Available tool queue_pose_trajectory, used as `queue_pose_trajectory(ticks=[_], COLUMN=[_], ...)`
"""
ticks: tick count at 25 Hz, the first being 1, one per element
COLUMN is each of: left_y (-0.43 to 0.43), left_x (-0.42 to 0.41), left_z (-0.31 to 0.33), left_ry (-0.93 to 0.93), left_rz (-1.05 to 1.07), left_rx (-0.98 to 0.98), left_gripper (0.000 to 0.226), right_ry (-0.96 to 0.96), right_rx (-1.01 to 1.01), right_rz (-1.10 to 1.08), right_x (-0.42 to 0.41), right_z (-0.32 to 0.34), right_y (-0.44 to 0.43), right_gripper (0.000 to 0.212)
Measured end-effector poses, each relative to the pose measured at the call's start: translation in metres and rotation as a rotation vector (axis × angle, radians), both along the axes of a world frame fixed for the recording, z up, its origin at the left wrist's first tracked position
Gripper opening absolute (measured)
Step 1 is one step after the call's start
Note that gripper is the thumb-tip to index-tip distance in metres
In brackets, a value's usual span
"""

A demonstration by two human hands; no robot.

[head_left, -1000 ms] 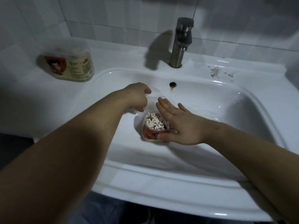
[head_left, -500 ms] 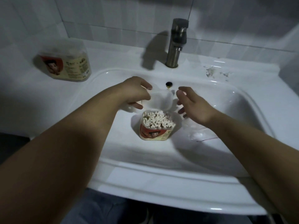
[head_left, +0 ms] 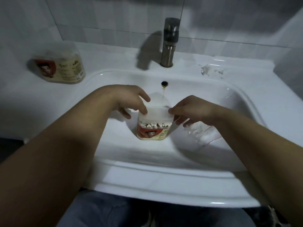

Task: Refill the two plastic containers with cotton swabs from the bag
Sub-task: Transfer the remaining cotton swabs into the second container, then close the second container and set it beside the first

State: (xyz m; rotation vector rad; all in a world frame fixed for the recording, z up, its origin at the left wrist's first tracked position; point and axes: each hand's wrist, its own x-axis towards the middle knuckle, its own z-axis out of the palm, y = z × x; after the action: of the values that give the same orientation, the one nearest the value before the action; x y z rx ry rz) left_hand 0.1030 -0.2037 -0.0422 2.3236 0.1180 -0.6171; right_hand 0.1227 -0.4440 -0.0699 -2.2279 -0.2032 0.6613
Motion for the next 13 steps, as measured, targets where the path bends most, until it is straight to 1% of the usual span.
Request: queue_pose_trajectory(ticks=[2,4,6,9,13], left_y=[0.0005,0.0007,0.0005,0.0007,-0.0022], left_x=[-0.0020,-0.0040,-0.0059,-0.0073,-0.0069], left_z=[-0.0023,-0.0017,-0.0007,-0.0025,-0.0073], left_ry=[0.083,0.138,0.145,0.145,0.145], left_rz=[0.009,0.042,0.072,0.103,0.109], left_rx=[0.036,0.001,-0.054,-0.108,-0.107], left_gripper=[0.043,0.032,0.025,0.025,0.028], right_ry=[0.022,0.058,0.082,0.101,0.075], right_rx=[-0.004,-0.003,0.026,0.062,0.074], right_rz=[0.032,0.054,0.042,0.026,-0.001], right_x=[-0.0001,-0.0010,-0.0012,-0.0006,-0.0004], right_z=[0.0015,0.0014,-0.0004,-0.0027,-0.0075], right_y=[-0.0029,-0.0038,-0.0022,-0.0011,0.0009], right_gripper=[0.024,0.022,0.020,0.018,0.020])
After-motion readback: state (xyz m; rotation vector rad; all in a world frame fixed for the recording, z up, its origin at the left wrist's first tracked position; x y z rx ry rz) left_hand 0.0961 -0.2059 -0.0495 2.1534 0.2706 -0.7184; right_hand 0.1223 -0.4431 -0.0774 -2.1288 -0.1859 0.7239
